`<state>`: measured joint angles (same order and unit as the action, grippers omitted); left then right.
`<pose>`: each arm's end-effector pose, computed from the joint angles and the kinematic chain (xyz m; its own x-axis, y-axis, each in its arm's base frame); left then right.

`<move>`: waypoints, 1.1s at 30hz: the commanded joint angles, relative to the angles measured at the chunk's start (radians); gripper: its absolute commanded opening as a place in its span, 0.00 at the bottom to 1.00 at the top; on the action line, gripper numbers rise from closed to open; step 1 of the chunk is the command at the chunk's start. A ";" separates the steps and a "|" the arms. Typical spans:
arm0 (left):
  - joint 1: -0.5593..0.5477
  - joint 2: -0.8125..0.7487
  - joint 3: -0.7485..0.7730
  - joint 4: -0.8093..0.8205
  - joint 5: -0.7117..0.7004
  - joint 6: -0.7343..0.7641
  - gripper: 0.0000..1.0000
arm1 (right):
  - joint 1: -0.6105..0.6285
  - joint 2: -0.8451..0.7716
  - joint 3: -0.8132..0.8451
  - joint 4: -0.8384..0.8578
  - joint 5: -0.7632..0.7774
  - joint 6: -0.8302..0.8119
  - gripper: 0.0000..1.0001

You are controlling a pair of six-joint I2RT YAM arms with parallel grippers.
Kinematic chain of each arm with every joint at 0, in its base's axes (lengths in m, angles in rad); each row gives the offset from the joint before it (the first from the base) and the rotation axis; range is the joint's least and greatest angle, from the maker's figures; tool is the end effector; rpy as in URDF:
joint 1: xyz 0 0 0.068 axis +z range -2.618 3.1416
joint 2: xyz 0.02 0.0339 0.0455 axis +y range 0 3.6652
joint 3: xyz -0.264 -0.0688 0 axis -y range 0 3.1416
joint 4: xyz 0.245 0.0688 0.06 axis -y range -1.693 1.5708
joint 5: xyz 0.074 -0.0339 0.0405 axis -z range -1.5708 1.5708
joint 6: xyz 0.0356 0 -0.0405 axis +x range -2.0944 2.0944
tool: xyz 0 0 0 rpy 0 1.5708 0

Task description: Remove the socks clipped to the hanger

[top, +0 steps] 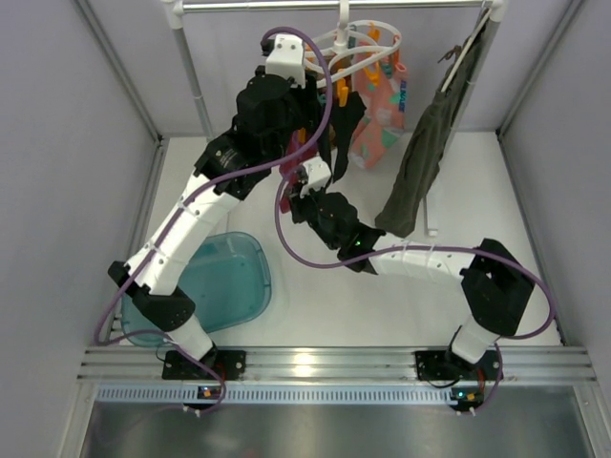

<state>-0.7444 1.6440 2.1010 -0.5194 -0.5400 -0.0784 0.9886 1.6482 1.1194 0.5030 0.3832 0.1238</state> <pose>0.2603 -0.2149 0.5322 -0.0617 -0.0345 -0.9975 0.1995 0.9788 -0.0462 0.2251 0.3178 0.3022 -0.0844 0.0801 -0.9932 -0.5631 0.8185 0.1139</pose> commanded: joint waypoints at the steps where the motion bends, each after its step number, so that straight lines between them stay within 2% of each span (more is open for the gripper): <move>1: -0.004 0.042 0.060 0.074 0.003 0.038 0.56 | 0.030 -0.045 -0.007 0.054 -0.027 -0.003 0.00; 2: -0.004 0.046 0.068 0.075 0.002 0.040 0.52 | 0.030 -0.044 -0.007 0.054 -0.027 -0.006 0.00; 3: -0.004 0.053 0.082 0.075 0.003 0.039 0.42 | 0.031 -0.044 -0.010 0.054 -0.024 -0.009 0.00; 7: -0.003 0.062 0.082 0.073 -0.009 0.035 0.28 | 0.033 -0.067 -0.033 0.065 -0.024 -0.009 0.00; 9: -0.003 0.062 0.082 0.075 -0.018 0.029 0.13 | 0.036 -0.091 -0.058 0.072 -0.032 -0.010 0.00; 11: -0.004 0.057 0.082 0.075 -0.020 0.022 0.08 | 0.038 -0.111 -0.081 0.078 -0.061 -0.019 0.00; 14: -0.004 0.045 0.080 0.073 -0.029 0.011 0.00 | 0.044 -0.171 -0.156 0.089 -0.211 -0.052 0.00; 18: -0.004 0.027 0.076 0.071 -0.012 -0.007 0.00 | 0.050 -0.255 -0.265 0.091 -0.306 -0.064 0.00; 20: -0.004 0.001 0.033 0.071 0.005 -0.026 0.35 | 0.050 -0.280 -0.282 0.095 -0.378 -0.064 0.00; 22: -0.004 -0.053 -0.008 0.070 0.006 -0.044 0.54 | 0.051 -0.301 -0.257 0.043 -0.464 -0.058 0.00; 23: -0.004 -0.074 -0.028 0.071 0.003 -0.061 0.73 | 0.051 -0.304 -0.216 0.011 -0.546 -0.055 0.00; 25: -0.004 -0.157 -0.114 0.070 -0.009 -0.078 0.86 | 0.056 -0.298 -0.176 -0.046 -0.616 -0.046 0.00; 26: -0.004 -0.188 -0.148 0.071 -0.015 -0.092 0.96 | 0.059 -0.291 -0.141 -0.055 -0.682 -0.032 0.00; 27: -0.004 -0.217 -0.201 0.068 -0.027 -0.098 0.99 | 0.064 -0.271 -0.123 -0.060 -0.710 -0.023 0.00; 30: -0.004 -0.352 -0.307 0.067 -0.102 -0.121 0.99 | 0.080 -0.204 -0.038 -0.107 -0.796 -0.003 0.00; 33: -0.004 -0.519 -0.502 0.061 -0.234 -0.155 0.99 | 0.113 -0.102 0.072 -0.182 -0.854 0.000 0.00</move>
<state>-0.7464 1.2613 1.7039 -0.4843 -0.6342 -0.1856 1.0569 1.4597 1.0851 0.3985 -0.3283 0.1089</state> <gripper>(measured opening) 0.985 0.014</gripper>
